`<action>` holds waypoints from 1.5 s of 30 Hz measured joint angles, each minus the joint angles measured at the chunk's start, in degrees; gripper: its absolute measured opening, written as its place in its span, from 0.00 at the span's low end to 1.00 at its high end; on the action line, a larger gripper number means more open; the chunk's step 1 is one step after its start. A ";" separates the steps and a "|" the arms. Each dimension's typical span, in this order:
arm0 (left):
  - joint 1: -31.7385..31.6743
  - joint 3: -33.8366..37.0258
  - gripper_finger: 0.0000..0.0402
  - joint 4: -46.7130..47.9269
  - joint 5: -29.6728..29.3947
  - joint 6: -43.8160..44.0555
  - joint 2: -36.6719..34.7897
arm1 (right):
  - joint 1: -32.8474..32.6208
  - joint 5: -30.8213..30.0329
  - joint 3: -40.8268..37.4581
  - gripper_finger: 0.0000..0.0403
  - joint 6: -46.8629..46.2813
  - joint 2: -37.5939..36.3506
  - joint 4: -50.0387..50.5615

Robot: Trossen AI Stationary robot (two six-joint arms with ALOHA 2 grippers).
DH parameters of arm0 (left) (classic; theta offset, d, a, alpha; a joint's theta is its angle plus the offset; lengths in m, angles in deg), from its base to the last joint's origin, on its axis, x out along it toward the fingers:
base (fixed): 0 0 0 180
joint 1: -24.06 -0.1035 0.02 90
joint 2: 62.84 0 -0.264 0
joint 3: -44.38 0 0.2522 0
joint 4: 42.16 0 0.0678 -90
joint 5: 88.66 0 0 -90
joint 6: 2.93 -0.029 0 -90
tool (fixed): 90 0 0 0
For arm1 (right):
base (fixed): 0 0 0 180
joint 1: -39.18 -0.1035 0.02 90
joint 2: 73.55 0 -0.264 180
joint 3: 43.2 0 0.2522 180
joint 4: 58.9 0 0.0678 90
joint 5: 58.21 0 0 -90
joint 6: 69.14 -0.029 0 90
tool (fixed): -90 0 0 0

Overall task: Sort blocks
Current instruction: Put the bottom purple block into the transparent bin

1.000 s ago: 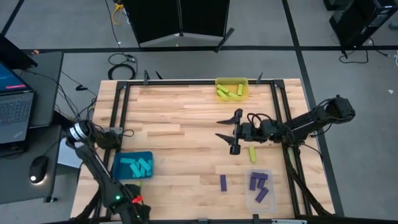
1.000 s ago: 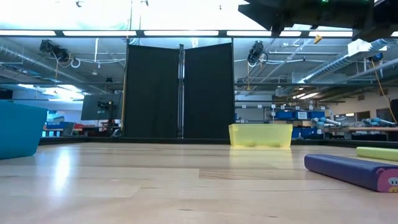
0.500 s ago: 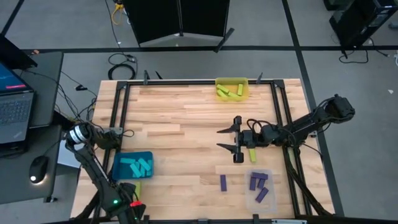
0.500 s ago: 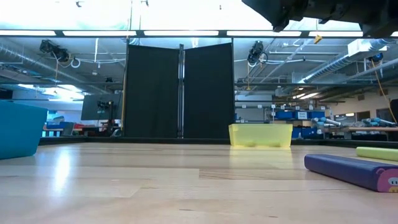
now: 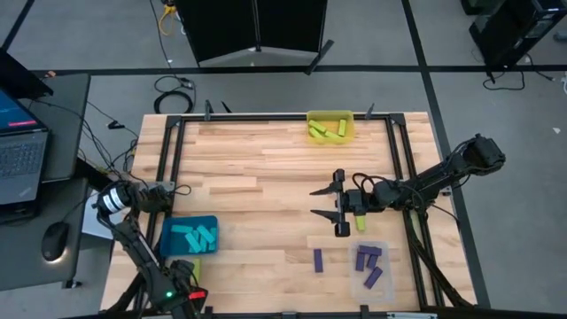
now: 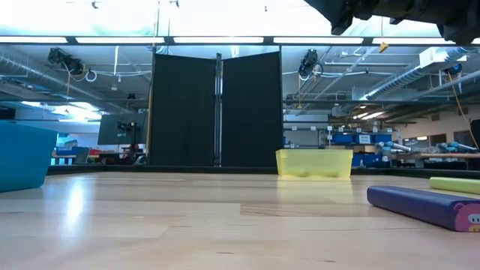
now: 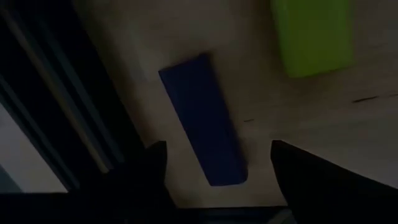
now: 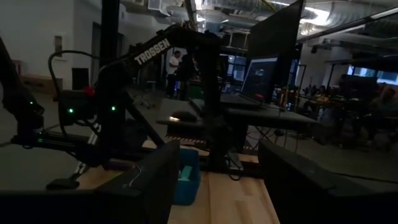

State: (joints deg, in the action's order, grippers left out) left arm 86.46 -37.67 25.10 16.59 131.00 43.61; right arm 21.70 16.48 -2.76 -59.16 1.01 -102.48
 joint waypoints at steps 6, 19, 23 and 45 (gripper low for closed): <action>0.48 2.28 0.72 -4.83 -0.18 0.34 -0.01 | 0.00 -0.04 0.00 0.57 -1.33 0.02 -0.08; 1.27 4.52 0.65 -7.57 -1.99 0.29 -0.23 | 0.01 -0.22 0.00 0.54 -1.30 0.02 -0.46; 1.36 4.55 0.58 -7.91 -2.65 0.29 -0.17 | 0.02 -0.22 0.00 0.54 -1.27 0.04 -0.48; 1.44 4.81 0.42 -9.55 -5.80 -1.77 0.82 | 0.02 -0.22 0.00 0.53 -1.27 0.04 -0.44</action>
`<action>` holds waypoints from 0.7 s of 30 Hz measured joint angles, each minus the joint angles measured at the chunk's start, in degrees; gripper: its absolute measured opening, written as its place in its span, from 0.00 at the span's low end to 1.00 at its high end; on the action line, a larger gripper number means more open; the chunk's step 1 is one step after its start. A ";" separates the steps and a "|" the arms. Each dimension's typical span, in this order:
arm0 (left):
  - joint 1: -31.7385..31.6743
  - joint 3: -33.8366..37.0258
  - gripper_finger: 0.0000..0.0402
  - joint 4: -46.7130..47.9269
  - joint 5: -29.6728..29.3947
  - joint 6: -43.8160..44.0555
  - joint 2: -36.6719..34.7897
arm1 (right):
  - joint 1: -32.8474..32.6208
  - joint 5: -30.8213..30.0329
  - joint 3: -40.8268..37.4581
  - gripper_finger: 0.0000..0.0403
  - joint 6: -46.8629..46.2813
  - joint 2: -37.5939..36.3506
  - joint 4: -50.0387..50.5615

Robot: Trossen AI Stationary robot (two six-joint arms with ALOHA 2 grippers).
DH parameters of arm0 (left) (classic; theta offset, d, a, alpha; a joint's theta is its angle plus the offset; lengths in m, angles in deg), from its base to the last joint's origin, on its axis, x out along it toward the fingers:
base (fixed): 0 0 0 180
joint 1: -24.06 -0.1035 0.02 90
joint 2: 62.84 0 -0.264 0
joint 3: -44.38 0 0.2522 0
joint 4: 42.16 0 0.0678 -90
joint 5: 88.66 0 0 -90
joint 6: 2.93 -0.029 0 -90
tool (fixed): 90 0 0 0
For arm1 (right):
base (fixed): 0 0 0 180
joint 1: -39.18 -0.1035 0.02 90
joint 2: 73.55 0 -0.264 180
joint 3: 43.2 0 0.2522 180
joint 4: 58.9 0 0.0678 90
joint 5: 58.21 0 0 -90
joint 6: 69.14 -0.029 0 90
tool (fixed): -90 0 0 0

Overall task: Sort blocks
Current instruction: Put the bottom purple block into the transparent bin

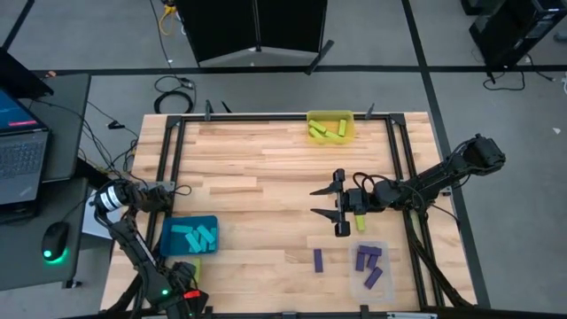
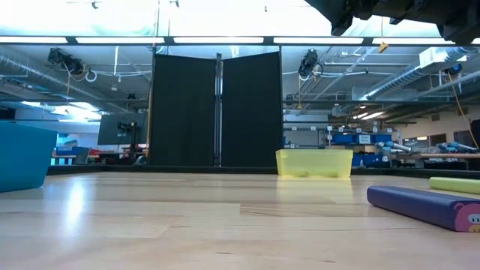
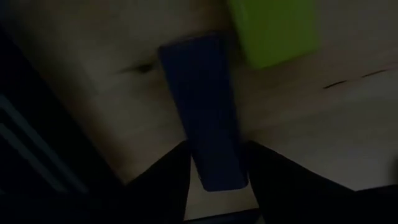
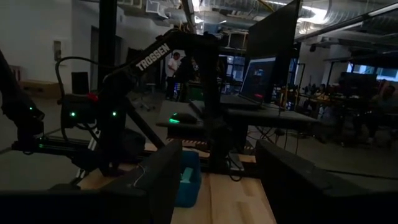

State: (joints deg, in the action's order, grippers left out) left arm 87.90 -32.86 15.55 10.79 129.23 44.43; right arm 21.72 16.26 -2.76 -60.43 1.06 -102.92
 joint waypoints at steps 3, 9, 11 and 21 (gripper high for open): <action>0.04 0.00 0.36 -0.31 -0.04 -0.02 0.15 | 0.00 0.00 0.00 0.53 0.02 0.00 -0.01; 0.15 -0.02 0.27 -0.34 -0.15 -0.69 0.12 | 0.00 0.00 0.00 0.53 0.24 0.00 -0.02; 0.25 -0.02 0.27 -0.34 0.22 -0.98 0.12 | 0.00 0.00 0.00 0.53 0.24 0.00 0.00; 0.44 -5.98 0.26 7.23 0.39 -1.41 0.91 | 0.00 0.00 0.00 0.53 0.28 0.00 -0.44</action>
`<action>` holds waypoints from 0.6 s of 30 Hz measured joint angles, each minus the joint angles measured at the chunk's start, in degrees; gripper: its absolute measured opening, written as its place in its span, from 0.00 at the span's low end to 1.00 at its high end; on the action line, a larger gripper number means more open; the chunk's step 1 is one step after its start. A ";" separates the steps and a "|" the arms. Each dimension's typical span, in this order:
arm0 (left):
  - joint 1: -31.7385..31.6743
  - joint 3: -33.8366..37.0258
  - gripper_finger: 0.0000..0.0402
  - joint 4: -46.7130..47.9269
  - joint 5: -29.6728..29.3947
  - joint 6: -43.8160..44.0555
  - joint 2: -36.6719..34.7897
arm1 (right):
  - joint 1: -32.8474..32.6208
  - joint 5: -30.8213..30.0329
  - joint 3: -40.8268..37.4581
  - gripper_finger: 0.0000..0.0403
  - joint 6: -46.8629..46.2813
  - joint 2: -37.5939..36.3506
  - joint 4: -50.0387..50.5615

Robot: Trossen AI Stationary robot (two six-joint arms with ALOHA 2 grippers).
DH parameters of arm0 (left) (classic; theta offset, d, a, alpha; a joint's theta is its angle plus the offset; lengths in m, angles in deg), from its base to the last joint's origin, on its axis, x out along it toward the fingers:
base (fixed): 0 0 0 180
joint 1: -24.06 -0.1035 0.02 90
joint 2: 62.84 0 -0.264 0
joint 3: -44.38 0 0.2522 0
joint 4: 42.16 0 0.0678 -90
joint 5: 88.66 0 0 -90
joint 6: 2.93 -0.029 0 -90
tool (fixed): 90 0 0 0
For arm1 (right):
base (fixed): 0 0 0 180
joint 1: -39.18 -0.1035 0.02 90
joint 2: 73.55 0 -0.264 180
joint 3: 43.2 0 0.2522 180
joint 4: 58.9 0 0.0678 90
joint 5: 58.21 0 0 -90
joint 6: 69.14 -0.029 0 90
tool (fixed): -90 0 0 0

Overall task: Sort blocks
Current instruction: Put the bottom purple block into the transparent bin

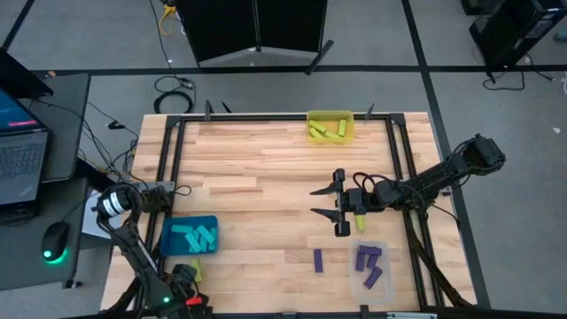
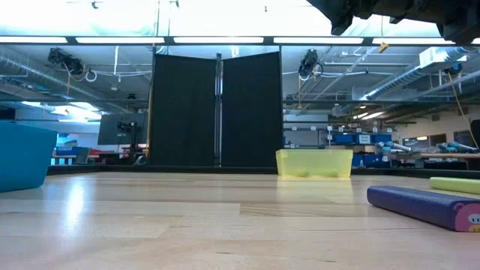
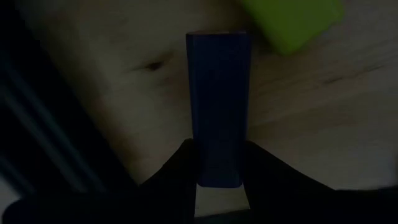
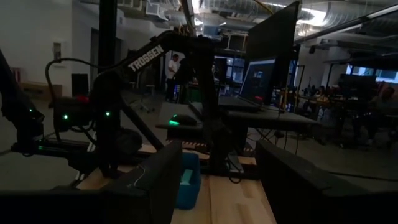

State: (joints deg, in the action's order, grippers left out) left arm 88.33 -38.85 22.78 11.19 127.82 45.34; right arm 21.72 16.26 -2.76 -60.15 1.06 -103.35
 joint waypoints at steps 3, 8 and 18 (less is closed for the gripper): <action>0.02 -2.44 0.26 1.09 0.14 -0.03 -0.13 | 0.00 0.00 0.00 0.53 0.00 0.00 -0.13; 0.00 -6.25 0.26 4.93 -0.40 -0.32 -0.22 | -0.13 0.00 0.00 0.53 0.04 0.00 -0.38; -2.15 -18.82 0.26 15.23 -24.52 -6.38 -0.44 | -0.44 0.65 1.46 0.53 0.22 -0.42 -3.26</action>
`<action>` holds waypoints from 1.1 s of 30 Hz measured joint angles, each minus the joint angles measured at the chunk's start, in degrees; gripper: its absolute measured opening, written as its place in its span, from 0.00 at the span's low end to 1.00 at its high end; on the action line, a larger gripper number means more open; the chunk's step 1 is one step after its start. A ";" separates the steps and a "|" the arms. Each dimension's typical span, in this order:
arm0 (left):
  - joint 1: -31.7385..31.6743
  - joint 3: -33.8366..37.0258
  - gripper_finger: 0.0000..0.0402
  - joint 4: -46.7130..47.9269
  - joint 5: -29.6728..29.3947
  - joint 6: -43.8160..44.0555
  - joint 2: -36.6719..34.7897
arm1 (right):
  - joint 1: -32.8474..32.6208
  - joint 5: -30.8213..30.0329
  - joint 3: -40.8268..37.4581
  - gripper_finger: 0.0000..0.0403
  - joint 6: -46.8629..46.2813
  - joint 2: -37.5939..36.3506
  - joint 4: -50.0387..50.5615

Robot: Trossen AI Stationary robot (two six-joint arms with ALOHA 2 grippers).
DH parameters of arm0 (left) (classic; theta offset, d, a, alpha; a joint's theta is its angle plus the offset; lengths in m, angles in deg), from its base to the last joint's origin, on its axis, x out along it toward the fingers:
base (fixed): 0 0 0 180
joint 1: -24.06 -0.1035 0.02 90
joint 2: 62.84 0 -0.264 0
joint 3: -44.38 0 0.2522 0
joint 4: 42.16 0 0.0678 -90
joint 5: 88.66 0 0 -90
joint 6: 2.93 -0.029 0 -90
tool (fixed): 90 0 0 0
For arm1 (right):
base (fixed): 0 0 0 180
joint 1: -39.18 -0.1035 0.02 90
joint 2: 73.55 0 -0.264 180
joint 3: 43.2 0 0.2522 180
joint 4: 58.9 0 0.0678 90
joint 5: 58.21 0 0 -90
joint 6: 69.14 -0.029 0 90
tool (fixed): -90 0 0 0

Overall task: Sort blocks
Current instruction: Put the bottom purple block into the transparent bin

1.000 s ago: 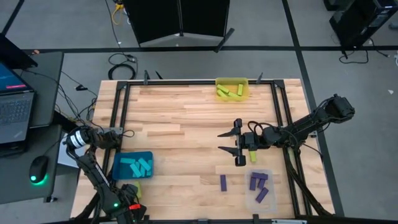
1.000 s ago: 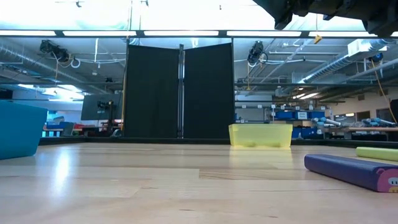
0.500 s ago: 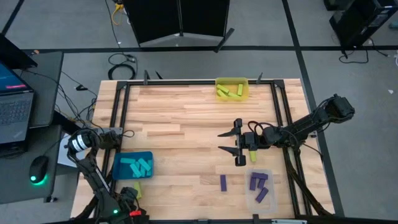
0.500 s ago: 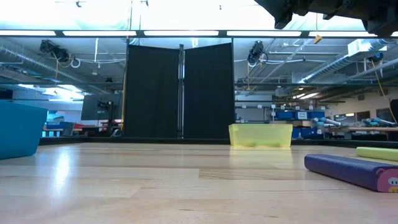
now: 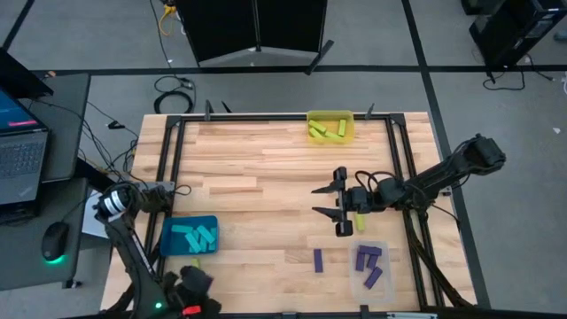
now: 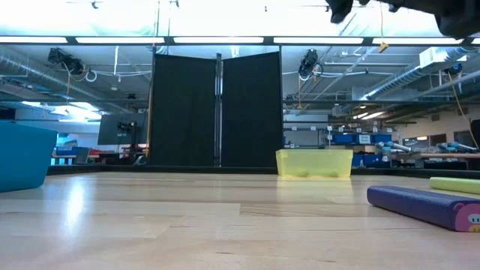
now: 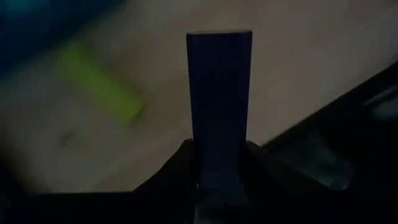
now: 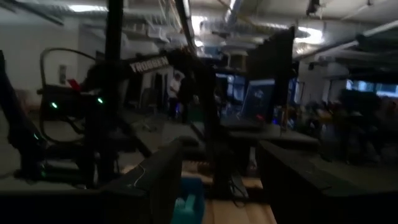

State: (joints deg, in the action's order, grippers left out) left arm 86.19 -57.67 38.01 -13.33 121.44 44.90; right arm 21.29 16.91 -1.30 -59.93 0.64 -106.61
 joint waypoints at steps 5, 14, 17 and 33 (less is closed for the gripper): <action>-5.07 -3.63 0.26 3.79 -11.74 -6.12 -0.08 | -0.33 5.20 4.13 0.53 0.34 -1.96 3.20; -21.99 -4.04 0.26 -10.83 -23.70 -41.65 -0.09 | -1.29 6.02 16.87 0.53 6.30 -12.43 35.38; -27.49 -4.04 0.26 -19.47 -26.60 -54.57 0.39 | -1.47 6.02 21.15 0.53 6.44 -16.68 45.90; -44.92 -7.44 0.26 -86.17 -10.95 -94.45 20.54 | -4.16 5.67 26.12 0.53 7.98 -38.04 55.74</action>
State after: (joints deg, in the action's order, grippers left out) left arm 41.26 -65.11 -48.16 -24.28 26.99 65.44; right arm 17.13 22.59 24.82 -51.95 -37.40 -50.87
